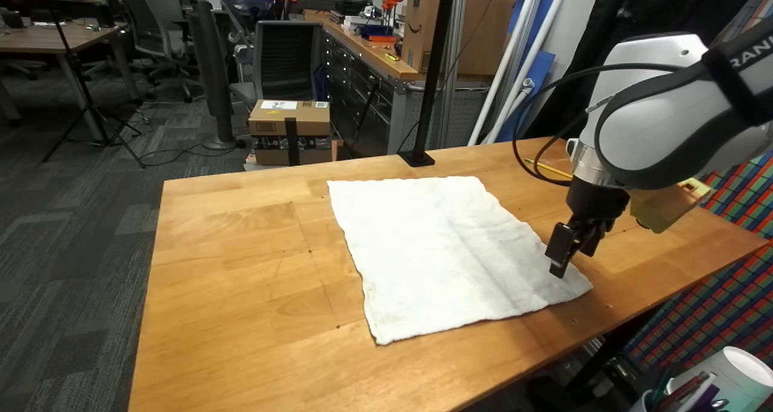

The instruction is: Fold the cloth on the table

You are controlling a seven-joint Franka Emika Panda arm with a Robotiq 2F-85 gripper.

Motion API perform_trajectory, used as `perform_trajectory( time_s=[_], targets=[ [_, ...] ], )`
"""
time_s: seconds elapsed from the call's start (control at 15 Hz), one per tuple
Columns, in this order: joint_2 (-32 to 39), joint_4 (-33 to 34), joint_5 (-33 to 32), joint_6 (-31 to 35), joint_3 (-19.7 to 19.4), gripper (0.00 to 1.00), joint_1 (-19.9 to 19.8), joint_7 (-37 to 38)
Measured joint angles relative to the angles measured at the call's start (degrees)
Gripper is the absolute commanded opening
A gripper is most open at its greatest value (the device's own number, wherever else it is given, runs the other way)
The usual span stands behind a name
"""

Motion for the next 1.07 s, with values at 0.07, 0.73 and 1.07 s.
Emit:
perform_trajectory(
  time_s=[0.07,0.73,1.07],
  targets=[
    [0.7,0.0,0.0,0.5,0.0,1.00,0.0,-0.1],
    [4.7,0.2,3.4,3.6,-0.2,0.50,-0.1,-1.4],
    [4.5,0.8,3.4,3.7,-0.5,0.12,-0.9,-1.8]
  ],
)
